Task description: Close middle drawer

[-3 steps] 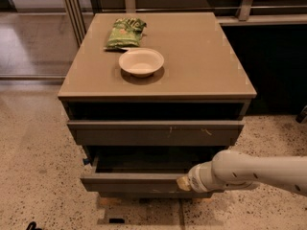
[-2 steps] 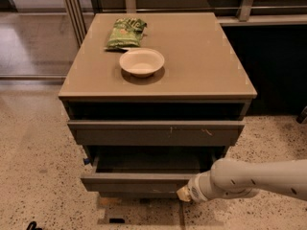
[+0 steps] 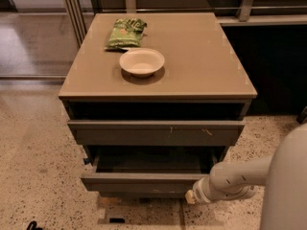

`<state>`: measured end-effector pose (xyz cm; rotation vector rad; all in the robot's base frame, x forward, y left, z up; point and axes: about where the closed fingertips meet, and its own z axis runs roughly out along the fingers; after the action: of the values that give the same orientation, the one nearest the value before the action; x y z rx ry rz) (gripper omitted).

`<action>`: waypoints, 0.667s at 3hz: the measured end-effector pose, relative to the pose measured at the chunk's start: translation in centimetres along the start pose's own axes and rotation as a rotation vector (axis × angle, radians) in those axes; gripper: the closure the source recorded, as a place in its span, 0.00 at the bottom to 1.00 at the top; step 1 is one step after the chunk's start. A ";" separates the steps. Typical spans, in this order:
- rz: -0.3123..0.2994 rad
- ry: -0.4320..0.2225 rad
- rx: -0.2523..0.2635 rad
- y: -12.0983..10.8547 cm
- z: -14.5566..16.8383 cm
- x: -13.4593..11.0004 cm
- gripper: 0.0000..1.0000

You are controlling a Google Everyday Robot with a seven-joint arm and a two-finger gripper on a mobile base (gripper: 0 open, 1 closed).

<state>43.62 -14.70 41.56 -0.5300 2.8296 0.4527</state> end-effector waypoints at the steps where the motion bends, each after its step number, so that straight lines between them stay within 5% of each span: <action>1: 0.037 -0.017 0.055 -3.0 1.0 -2.3 1.00; 2: 0.047 -0.032 0.083 -4.2 1.0 -3.3 1.00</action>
Offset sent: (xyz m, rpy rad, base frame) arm 0.1004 -0.0551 -0.0063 -0.1143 -0.1072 -0.1413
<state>48.43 -17.08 40.49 -0.4365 2.8206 0.3469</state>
